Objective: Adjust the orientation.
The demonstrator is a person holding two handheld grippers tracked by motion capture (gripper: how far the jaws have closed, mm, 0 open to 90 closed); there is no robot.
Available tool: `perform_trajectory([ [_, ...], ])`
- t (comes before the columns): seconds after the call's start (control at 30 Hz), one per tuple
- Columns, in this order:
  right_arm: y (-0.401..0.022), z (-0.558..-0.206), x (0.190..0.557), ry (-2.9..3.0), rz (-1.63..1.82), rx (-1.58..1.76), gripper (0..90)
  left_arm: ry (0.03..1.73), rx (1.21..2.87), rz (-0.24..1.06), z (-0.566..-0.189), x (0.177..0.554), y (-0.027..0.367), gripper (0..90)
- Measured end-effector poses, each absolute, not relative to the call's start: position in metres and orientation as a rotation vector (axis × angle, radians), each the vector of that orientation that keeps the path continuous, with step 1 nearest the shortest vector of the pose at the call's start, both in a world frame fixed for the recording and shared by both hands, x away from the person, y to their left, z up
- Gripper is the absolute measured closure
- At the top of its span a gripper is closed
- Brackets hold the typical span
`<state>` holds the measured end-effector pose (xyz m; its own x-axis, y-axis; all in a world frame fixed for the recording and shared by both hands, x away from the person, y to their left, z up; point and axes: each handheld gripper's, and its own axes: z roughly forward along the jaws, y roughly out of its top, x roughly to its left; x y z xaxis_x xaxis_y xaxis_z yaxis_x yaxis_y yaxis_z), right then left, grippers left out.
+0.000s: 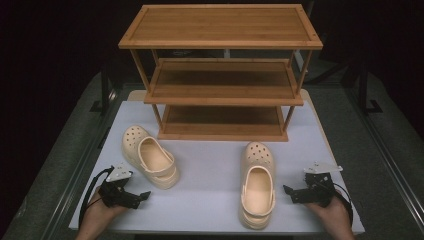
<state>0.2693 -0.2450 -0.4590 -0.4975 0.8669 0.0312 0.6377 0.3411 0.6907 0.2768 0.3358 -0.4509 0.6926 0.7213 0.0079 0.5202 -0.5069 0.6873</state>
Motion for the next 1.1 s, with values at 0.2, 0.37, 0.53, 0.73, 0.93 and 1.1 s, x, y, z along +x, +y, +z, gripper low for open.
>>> perform_trajectory([
  [0.2,-0.245,-0.459,0.269,2.265,0.935,1.329,1.4,0.939,2.225,0.382,-0.45,0.276,0.337,0.0],
  [0.37,-0.245,-0.459,0.269,2.264,0.935,1.329,1.4,0.934,2.226,0.387,-0.448,0.271,0.338,7.4],
  [0.53,-0.245,-0.459,0.269,2.262,0.936,1.33,1.4,0.959,2.228,0.365,-0.443,0.265,0.343,14.6],
  [0.73,-0.245,-0.459,0.269,2.262,0.937,1.329,1.4,0.991,2.205,0.34,-0.435,0.262,0.352,35.0],
  [0.93,-0.245,-0.46,0.269,2.262,0.937,1.328,1.4,1.017,2.193,0.336,-0.426,0.262,0.358,49.9],
  [1.1,-0.245,-0.459,0.269,2.262,0.937,1.328,1.4,1.044,2.184,0.353,-0.419,0.264,0.361,64.0],
])
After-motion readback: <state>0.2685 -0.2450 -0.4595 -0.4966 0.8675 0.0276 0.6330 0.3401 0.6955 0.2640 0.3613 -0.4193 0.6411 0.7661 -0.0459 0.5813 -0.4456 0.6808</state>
